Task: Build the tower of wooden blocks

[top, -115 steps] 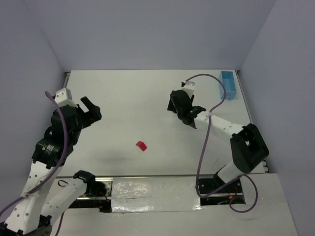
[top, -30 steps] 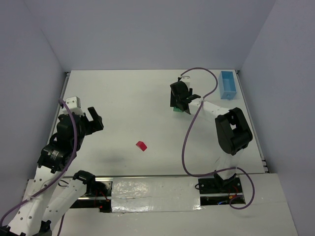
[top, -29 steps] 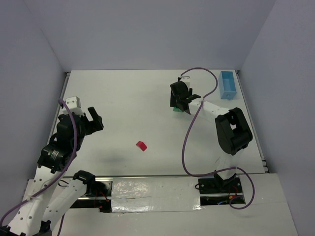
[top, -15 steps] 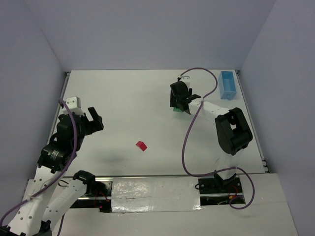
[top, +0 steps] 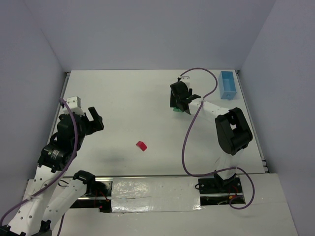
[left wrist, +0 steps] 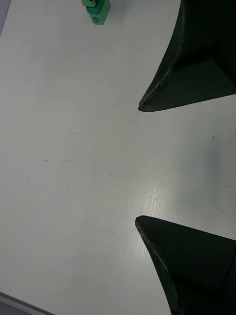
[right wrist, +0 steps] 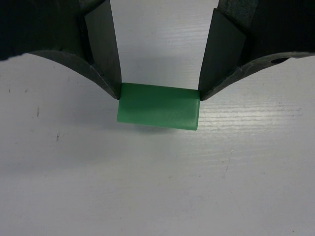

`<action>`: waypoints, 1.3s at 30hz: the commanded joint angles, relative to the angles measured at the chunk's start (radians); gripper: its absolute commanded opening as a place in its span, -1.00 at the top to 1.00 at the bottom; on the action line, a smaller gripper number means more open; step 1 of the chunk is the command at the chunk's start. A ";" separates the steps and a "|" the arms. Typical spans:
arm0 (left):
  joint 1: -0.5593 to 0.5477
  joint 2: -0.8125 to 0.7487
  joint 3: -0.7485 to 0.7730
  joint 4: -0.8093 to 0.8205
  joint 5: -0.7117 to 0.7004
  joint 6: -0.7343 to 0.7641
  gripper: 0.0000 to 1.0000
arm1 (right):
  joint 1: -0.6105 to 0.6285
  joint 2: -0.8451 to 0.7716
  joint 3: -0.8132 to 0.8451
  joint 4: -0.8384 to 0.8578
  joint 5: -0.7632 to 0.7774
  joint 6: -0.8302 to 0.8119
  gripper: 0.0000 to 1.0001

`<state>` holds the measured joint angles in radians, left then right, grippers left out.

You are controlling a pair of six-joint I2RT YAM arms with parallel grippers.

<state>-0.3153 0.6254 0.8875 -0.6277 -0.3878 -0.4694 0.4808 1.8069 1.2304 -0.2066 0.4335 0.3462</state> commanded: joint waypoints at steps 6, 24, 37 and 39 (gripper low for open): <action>0.001 0.002 -0.002 0.036 0.003 0.025 -0.99 | -0.004 -0.026 -0.003 -0.002 0.025 -0.006 -0.16; 0.001 0.004 -0.001 0.039 0.006 0.028 -0.99 | -0.004 -0.024 -0.002 0.003 0.017 -0.007 -0.48; 0.001 0.005 -0.002 0.037 0.006 0.028 -0.99 | -0.004 -0.024 0.003 0.006 0.008 -0.004 -0.45; 0.001 0.005 -0.001 0.039 0.006 0.028 -0.99 | -0.004 -0.024 0.004 0.003 0.008 -0.004 -0.45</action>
<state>-0.3153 0.6273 0.8875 -0.6277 -0.3874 -0.4690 0.4808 1.8069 1.2228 -0.2108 0.4320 0.3450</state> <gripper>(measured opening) 0.994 0.727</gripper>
